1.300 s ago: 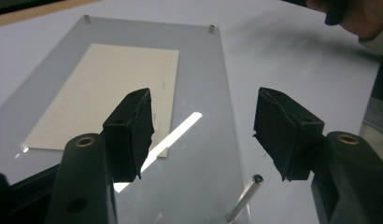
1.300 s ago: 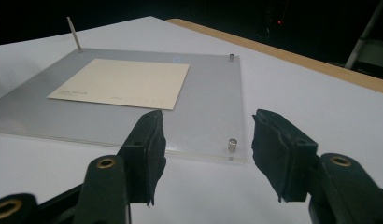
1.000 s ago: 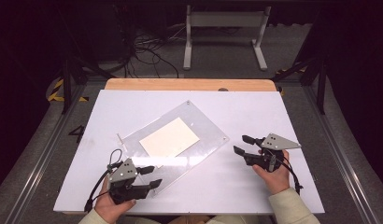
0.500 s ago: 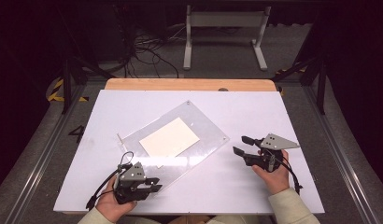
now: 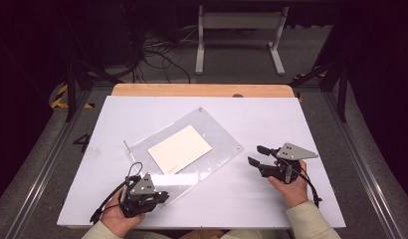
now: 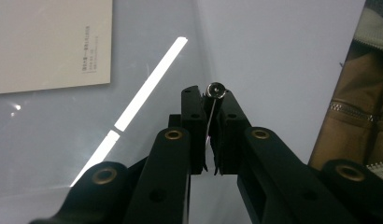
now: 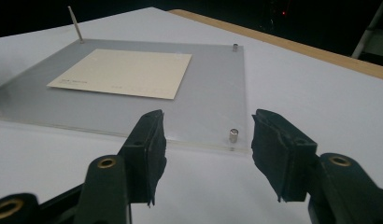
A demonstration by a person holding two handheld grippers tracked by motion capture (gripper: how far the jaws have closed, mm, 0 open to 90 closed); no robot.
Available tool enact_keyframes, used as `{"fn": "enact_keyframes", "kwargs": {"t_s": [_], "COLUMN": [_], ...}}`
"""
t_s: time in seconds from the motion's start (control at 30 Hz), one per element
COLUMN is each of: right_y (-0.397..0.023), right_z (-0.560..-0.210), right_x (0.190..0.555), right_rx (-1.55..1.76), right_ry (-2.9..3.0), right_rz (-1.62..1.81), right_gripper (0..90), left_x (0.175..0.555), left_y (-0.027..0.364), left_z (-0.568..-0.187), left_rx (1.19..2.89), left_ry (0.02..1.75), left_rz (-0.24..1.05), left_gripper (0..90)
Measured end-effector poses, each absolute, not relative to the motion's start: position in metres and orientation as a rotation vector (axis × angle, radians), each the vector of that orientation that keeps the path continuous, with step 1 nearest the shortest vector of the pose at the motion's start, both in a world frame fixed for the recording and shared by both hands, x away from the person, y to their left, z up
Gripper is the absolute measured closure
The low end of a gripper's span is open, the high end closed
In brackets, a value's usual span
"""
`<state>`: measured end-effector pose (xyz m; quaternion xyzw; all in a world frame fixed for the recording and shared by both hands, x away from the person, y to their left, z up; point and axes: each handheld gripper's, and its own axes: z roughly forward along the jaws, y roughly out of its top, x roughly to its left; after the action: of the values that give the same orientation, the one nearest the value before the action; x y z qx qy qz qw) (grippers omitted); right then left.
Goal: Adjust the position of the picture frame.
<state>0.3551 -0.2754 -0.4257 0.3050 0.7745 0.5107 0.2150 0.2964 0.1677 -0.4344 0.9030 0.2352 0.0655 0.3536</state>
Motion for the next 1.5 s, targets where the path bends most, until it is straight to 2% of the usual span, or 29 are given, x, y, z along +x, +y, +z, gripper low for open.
{"fn": "enact_keyframes", "kwargs": {"t_s": [0.3,0.67,0.93,1.0,1.17,1.23,1.37,1.5], "right_y": [-0.274,-0.271,-0.262,-0.259,-0.241,-0.230,-0.208,-0.187], "right_z": [-0.427,-0.430,-0.431,-0.431,-0.427,-0.426,-0.425,-0.428], "right_x": [0.356,0.357,0.364,0.365,0.371,0.375,0.384,0.394], "right_rx": [0.850,0.867,0.877,0.875,0.832,0.804,0.763,0.747], "right_ry": [2.157,2.187,2.249,2.257,2.308,2.342,2.413,2.471], "right_rz": [1.404,1.385,1.395,1.394,1.378,1.365,1.334,1.291], "right_gripper": [44.1,46.7,54.6,55.3,65.0,65.4,63.1,59.3], "left_x": [0.306,0.326,0.347,0.349,0.349,0.348,0.347,0.343], "left_y": [0.210,0.256,0.277,0.280,0.280,0.281,0.282,0.282], "left_z": [-0.425,-0.434,-0.451,-0.453,-0.454,-0.454,-0.453,-0.451], "left_rx": [2.212,1.996,1.908,1.894,1.894,1.878,1.866,1.849], "left_ry": [0.840,1.113,1.275,1.280,1.269,1.260,1.249,1.223], "left_rz": [0.273,0.424,0.497,0.485,0.499,0.484,0.466,0.481], "left_gripper": [84.9,84.9,83.6,83.5,83.0,81.2,64.1,55.7]}}
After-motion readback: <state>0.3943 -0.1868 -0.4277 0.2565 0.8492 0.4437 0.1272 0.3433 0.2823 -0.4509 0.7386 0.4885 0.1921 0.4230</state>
